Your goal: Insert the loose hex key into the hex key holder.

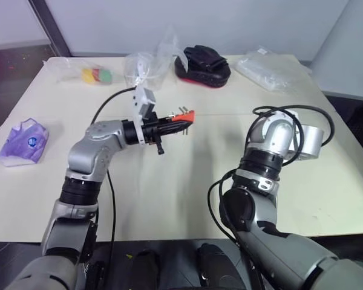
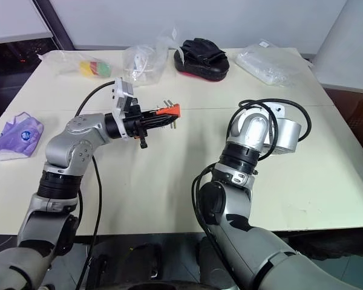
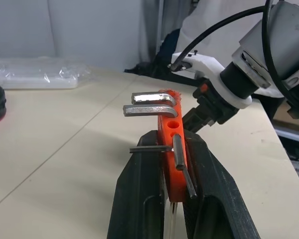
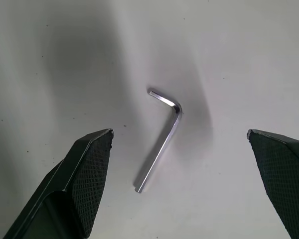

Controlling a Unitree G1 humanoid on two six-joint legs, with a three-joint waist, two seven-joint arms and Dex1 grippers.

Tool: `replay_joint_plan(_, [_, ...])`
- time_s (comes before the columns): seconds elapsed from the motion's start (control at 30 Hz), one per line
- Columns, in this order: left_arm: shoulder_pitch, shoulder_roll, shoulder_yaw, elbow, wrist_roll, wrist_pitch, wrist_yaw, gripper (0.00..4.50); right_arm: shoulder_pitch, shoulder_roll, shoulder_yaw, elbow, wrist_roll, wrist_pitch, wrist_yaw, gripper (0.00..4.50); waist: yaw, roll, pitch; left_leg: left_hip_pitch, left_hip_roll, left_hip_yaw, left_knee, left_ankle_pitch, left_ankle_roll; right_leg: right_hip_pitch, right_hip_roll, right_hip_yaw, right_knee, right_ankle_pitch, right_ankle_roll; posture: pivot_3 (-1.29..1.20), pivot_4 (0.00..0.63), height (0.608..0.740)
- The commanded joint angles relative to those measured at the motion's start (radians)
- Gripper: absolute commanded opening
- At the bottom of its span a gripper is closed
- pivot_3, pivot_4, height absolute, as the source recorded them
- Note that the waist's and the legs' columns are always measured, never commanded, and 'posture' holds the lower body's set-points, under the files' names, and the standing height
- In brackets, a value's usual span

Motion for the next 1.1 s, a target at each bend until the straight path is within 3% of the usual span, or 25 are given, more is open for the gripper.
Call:
replay_joint_plan(0.03, [-0.001,0.005,0.019,-0.041,-0.012,-0.006,0.011,0.00,0.000,0.109,0.036,0.023,0.070,0.040,-0.042,4.44,0.000,0.000,0.000,0.000,0.000,0.000,0.000,0.000,0.000,0.000,0.000,0.000,0.000,0.000,0.000,0.00,0.150,0.740])
replay_joint_plan(0.4, [0.006,0.007,0.020,-0.058,-0.019,0.003,0.023,0.00,0.044,0.031,0.120,0.080,0.322,0.135,-0.217,4.44,0.000,0.000,0.000,0.000,0.000,-0.001,-0.001,0.000,0.000,-0.001,0.000,0.000,0.000,0.000,0.000,0.00,0.150,0.740])
replay_joint_plan(1.0, [0.006,0.003,0.015,-0.064,-0.021,0.011,0.026,0.00,0.094,-0.064,0.138,0.081,0.546,0.135,-0.430,4.44,0.002,-0.002,-0.001,0.001,0.000,-0.001,-0.001,0.000,0.000,0.002,-0.001,-0.001,-0.001,0.000,0.000,0.00,0.150,0.740])
replay_joint_plan(1.1, [0.004,0.002,0.016,-0.063,-0.021,0.011,0.026,0.00,0.100,-0.080,0.145,0.079,0.600,0.135,-0.470,3.62,0.003,-0.002,-0.001,0.001,0.000,-0.001,-0.001,0.000,0.000,0.003,-0.001,-0.001,-0.002,0.000,0.000,0.00,0.150,0.740])
